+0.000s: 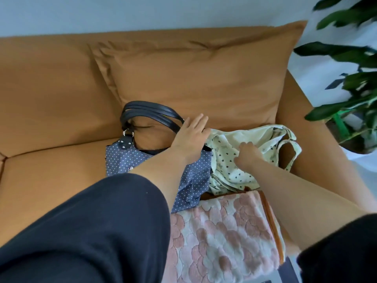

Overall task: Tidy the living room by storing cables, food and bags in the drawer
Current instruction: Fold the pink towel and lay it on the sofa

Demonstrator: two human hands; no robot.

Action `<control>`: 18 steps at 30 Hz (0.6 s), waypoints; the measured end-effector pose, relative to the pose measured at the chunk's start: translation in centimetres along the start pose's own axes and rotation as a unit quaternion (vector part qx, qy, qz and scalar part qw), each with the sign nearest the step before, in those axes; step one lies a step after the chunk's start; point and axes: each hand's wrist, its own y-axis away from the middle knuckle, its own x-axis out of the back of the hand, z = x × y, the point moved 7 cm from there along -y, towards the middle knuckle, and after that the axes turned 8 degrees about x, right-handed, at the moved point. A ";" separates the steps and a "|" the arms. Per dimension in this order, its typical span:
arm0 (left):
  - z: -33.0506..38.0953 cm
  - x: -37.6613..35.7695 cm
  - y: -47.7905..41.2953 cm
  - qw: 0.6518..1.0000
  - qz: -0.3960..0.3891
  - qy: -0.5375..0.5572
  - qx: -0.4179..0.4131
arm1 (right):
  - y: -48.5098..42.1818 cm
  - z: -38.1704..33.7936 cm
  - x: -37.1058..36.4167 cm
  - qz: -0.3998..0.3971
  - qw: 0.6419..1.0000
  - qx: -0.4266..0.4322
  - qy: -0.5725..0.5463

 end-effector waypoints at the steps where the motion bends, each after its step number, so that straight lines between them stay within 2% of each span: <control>1: 1.2 -0.8 -0.8 1.000 -0.019 0.009 0.005 | -0.5 1.2 0.0 0.007 1.000 -0.004 0.004; 5: 4.0 -3.8 -4.0 0.995 -0.079 0.032 0.048 | -2.4 4.8 0.6 0.057 0.997 0.014 0.044; 11: 4.0 -6.6 -9.6 0.982 -0.115 0.074 0.133 | -7.9 5.3 1.6 0.048 0.979 0.175 0.089; 14: 4.5 -8.3 -10.7 0.981 -0.119 0.077 0.135 | -9.8 6.2 0.0 0.015 0.974 0.196 0.115; 18: 5.4 -8.3 -10.0 0.988 -0.096 0.021 0.120 | -8.8 6.3 -2.6 -0.053 0.968 0.225 0.099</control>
